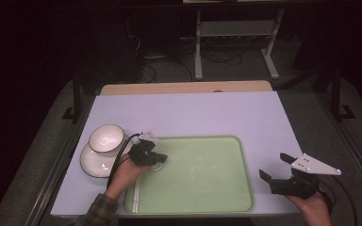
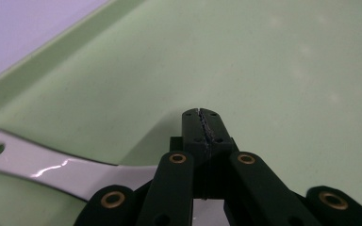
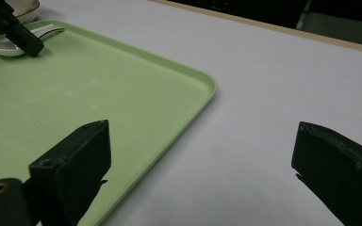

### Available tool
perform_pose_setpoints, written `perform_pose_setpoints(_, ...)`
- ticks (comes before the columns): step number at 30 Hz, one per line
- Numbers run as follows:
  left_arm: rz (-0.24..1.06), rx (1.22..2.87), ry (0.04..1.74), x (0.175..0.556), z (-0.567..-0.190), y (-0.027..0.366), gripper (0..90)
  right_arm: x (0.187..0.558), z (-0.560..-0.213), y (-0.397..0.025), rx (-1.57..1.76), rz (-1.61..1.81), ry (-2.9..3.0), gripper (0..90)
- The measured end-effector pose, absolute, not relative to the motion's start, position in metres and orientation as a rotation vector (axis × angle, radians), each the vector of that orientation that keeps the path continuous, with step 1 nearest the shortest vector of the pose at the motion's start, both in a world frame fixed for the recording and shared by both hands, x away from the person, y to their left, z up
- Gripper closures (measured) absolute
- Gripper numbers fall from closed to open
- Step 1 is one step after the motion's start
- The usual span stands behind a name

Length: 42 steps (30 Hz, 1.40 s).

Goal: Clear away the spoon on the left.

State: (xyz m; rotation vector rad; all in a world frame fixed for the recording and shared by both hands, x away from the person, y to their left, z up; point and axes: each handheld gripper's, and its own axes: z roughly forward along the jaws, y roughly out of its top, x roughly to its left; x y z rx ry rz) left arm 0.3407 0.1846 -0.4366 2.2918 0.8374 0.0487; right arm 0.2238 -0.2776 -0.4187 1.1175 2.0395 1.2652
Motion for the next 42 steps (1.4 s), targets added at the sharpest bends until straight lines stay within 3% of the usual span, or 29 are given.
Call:
perform_pose_setpoints(20,0.050,2.271,0.855,0.333,-0.432,0.204,88.4,0.225,-0.420,-0.277,1.112,1.258,2.051,4.4)
perform_pose_setpoints(24,0.053,2.253,0.848,0.333,-0.427,0.206,80.5,0.225,-0.420,-0.276,1.111,1.253,2.056,4.4)
perform_pose_setpoints(32,0.066,2.202,0.862,0.333,-0.409,0.217,53.3,0.225,-0.421,-0.275,1.114,1.247,2.059,4.4)
perform_pose_setpoints(38,0.109,2.156,0.891,0.334,-0.390,0.233,42.2,0.225,-0.421,-0.276,1.110,1.244,2.060,4.4)
perform_pose_setpoints(42,0.122,2.134,0.913,0.335,-0.382,0.247,39.2,0.226,-0.421,-0.276,1.111,1.242,2.060,4.4)
